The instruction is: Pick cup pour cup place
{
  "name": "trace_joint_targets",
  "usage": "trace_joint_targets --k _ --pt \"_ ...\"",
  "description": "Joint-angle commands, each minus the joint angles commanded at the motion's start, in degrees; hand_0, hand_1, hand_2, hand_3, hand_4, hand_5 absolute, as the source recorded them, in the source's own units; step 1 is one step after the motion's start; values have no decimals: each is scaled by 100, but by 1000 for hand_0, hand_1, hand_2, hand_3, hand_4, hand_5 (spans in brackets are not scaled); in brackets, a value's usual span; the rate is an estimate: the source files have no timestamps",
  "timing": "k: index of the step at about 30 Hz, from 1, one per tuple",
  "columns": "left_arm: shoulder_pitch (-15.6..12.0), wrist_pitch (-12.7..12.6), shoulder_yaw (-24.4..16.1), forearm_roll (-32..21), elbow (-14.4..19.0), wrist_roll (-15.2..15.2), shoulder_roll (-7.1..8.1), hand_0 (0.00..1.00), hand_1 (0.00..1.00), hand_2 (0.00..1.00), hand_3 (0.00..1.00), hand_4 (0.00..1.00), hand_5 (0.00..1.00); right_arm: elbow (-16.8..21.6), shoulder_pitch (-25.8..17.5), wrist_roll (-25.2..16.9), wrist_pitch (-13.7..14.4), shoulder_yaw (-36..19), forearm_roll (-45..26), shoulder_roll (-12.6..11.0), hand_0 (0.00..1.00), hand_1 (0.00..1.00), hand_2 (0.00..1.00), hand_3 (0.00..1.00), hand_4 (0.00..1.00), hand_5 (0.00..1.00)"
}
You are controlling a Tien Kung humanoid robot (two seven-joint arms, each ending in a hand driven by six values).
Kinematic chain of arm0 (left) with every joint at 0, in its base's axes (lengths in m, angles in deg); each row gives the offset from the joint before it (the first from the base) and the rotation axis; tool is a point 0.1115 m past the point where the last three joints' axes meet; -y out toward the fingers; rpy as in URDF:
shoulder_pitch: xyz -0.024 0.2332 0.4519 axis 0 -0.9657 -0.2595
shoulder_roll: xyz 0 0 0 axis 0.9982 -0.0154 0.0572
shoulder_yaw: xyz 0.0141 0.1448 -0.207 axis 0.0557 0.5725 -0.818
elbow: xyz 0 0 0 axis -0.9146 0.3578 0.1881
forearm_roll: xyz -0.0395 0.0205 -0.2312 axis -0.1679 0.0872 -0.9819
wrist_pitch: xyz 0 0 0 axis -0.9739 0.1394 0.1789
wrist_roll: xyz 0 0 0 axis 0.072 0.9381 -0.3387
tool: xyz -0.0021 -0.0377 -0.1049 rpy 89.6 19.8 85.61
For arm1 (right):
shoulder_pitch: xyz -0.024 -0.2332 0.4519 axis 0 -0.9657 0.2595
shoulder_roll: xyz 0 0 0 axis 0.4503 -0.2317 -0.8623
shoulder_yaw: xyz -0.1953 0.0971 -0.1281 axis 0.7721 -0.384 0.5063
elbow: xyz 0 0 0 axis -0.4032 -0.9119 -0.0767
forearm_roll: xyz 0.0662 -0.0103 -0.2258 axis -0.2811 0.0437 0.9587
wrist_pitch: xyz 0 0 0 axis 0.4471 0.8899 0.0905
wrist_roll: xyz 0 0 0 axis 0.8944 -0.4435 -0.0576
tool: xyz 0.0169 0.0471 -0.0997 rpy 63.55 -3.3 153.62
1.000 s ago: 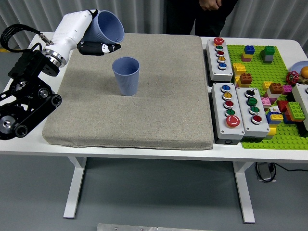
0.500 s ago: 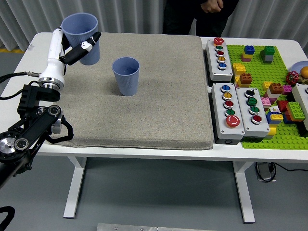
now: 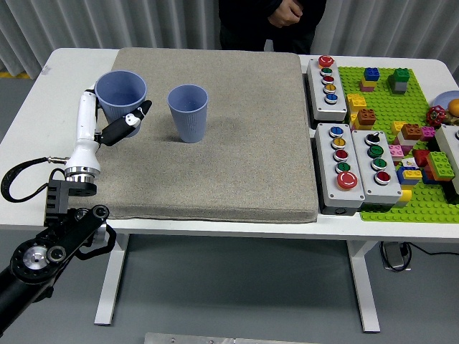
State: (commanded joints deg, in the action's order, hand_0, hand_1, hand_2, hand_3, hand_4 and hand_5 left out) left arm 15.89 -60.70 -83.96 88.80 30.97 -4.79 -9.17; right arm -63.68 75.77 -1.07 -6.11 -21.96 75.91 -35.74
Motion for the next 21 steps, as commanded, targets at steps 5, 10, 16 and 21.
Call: trace_joint_targets --k 5,10,16,21 --pt "-63 0 121 -235 -199 -78 -69 501 470 467 455 752 354 0 -11 7 -8 -7 36 1 687 638 590 594 2 146" --pt "-101 0 172 -360 -342 -140 -107 504 482 488 493 749 359 3 -40 17 -12 -13 66 8 687 638 589 594 2 147" --pt "-101 0 203 -411 -498 -145 -123 505 490 494 494 750 361 6 -68 27 -15 -29 93 13 687 638 590 594 2 147" --pt "-99 0 222 -504 -558 -177 -126 506 493 510 498 748 359 4 -69 27 -21 -33 98 12 687 638 590 593 2 146"
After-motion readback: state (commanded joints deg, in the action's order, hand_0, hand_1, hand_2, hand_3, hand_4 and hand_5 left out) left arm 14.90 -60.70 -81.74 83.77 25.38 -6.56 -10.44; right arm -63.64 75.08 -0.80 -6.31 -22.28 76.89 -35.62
